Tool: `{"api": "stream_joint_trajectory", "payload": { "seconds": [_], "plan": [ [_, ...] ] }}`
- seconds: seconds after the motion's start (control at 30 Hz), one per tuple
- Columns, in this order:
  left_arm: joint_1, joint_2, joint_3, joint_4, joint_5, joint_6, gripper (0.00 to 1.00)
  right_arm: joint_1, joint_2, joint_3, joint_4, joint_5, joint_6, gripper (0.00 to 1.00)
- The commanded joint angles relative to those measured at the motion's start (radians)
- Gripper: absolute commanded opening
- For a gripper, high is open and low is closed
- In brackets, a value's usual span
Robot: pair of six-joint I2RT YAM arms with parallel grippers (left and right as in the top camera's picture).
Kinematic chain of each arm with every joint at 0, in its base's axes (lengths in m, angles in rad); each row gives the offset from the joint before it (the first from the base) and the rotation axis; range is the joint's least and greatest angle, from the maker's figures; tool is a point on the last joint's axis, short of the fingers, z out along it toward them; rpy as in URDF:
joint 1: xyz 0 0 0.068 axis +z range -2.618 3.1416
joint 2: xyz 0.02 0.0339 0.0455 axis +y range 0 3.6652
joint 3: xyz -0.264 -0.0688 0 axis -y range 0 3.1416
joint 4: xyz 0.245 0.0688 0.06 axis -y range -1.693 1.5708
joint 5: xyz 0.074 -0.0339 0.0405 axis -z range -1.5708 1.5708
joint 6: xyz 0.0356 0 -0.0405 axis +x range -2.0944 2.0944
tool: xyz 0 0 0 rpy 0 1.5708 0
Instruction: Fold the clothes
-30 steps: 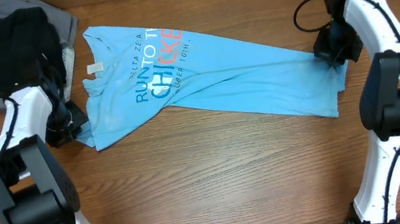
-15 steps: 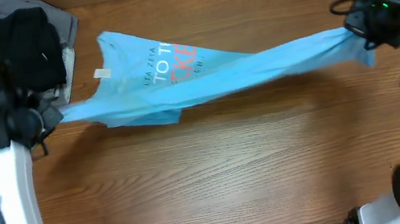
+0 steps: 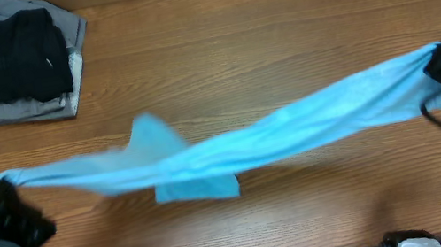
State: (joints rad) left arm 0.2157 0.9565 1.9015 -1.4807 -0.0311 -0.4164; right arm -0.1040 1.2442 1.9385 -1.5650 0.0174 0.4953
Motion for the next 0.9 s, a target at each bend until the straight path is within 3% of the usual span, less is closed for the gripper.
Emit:
{"api": "stream_joint_trajectory", "payload": {
  "seconds": [0.0,0.13,0.33,0.53,0.63,0.7,0.77,0.8,0.83,0.87],
  "plan": [
    [-0.002,-0.004,0.201,-0.039,-0.002,-0.007,0.04,-0.002,-0.064,0.053,0.008,-0.024,0.004,0.04],
    [0.000,-0.002,0.311,-0.029,-0.005,-0.007,0.04,-0.002,-0.082,0.101,0.021,-0.024,0.004,0.04],
    [0.000,0.076,0.280,-0.005,-0.003,-0.014,0.04,-0.002,-0.022,0.105,0.056,-0.024,0.008,0.06],
    [-0.001,0.332,0.241,0.031,0.000,-0.015,0.04,-0.002,0.166,0.103,0.116,-0.023,0.037,0.05],
    [-0.006,0.510,0.241,0.124,0.016,-0.013,0.04,-0.002,0.295,0.103,0.199,-0.024,0.037,0.07],
    [-0.019,0.642,0.241,0.216,0.057,-0.006,0.04,-0.002,0.388,0.103,0.261,-0.040,0.036,0.20],
    [-0.044,0.818,0.241,0.336,0.109,-0.004,0.08,-0.002,0.515,0.103,0.325,-0.066,0.024,0.66],
    [-0.053,0.877,0.241,0.363,0.122,-0.001,0.24,-0.002,0.557,0.103,0.332,-0.065,0.021,0.90],
    [-0.060,0.924,0.241,0.375,0.140,0.001,0.52,-0.002,0.589,0.103,0.331,-0.064,0.020,1.00],
    [-0.065,0.974,0.241,0.378,0.174,0.001,0.72,-0.002,0.626,0.103,0.322,-0.071,0.005,1.00]
  ]
}}
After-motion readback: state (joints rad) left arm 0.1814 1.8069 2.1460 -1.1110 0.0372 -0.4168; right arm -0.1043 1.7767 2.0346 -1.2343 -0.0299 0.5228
